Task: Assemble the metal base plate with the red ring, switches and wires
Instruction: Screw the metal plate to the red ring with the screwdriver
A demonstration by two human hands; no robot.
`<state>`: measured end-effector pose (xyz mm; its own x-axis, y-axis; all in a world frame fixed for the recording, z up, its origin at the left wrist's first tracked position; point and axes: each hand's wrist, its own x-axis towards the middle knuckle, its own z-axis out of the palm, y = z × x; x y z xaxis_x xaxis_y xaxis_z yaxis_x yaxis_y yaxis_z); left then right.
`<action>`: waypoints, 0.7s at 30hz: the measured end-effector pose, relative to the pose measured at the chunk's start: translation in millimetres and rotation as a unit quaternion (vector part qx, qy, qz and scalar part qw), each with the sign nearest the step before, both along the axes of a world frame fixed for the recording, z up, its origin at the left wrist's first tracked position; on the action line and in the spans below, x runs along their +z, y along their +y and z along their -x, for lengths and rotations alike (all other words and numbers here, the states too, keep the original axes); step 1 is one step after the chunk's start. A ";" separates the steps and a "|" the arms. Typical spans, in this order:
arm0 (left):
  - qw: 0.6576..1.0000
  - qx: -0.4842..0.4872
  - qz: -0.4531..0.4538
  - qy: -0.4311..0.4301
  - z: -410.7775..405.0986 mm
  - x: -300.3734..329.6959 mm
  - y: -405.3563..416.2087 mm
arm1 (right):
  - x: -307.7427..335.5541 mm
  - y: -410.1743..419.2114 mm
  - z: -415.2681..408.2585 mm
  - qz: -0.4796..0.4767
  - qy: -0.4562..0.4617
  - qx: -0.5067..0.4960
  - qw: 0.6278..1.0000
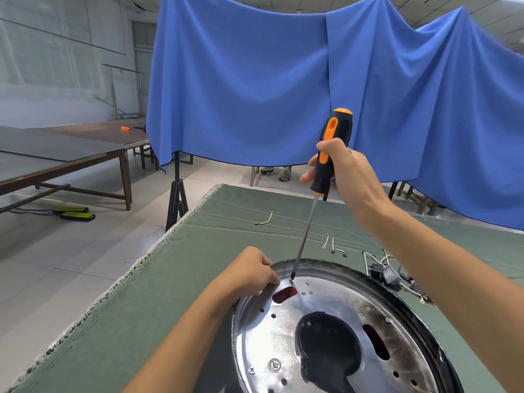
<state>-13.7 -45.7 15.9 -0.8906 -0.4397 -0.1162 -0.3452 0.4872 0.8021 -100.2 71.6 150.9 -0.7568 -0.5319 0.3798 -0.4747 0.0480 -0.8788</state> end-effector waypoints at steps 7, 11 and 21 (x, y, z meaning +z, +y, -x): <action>1.000 -0.006 -0.003 0.001 1.0 -1.7 -1.2 | 6.0 2.5 -8.3 0.014 0.079 -0.036 0.996; 1.000 -0.010 0.000 0.002 2.3 -2.3 -2.2 | 11.8 2.4 -12.7 -0.068 0.183 -0.152 0.969; 1.000 -0.010 -0.008 0.002 0.8 -1.6 -0.8 | 22.9 6.8 -15.9 -0.079 0.255 -0.093 0.959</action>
